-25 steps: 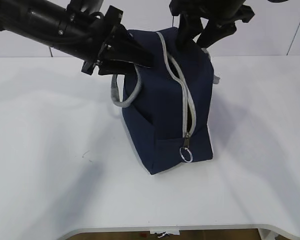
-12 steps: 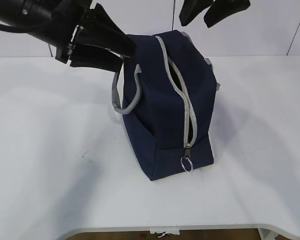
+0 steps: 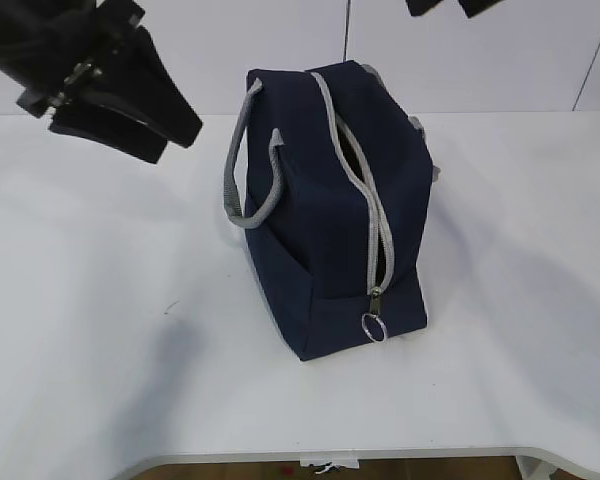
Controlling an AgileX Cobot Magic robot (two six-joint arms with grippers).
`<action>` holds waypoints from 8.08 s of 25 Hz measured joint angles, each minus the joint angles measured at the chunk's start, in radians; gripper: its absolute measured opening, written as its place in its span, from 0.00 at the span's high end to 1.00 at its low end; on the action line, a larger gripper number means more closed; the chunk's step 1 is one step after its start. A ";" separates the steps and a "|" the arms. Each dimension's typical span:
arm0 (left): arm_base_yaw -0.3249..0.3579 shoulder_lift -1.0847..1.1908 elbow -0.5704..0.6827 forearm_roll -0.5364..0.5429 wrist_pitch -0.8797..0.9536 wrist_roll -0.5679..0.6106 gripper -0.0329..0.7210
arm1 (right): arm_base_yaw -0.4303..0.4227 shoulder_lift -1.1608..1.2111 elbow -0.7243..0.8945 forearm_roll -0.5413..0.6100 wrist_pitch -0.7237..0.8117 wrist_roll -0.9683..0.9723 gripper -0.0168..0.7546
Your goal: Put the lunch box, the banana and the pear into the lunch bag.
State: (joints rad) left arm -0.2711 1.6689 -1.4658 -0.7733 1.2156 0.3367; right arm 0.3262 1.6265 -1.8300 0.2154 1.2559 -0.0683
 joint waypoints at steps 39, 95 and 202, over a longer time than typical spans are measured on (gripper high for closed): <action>0.000 -0.119 0.000 0.283 0.018 -0.082 0.45 | 0.263 -0.558 1.285 -0.027 -1.386 -0.291 0.41; 0.000 -0.119 0.000 0.308 0.020 -0.103 0.48 | 0.264 0.182 1.550 -0.266 -2.322 0.159 0.42; -0.002 -0.119 0.000 0.277 0.022 -0.122 0.53 | 0.264 -0.219 0.878 -0.215 -1.442 0.088 0.98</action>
State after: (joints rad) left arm -0.2729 1.5500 -1.4658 -0.4963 1.2375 0.2152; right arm 0.5902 1.4074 -0.9522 0.0000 -0.1861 0.0195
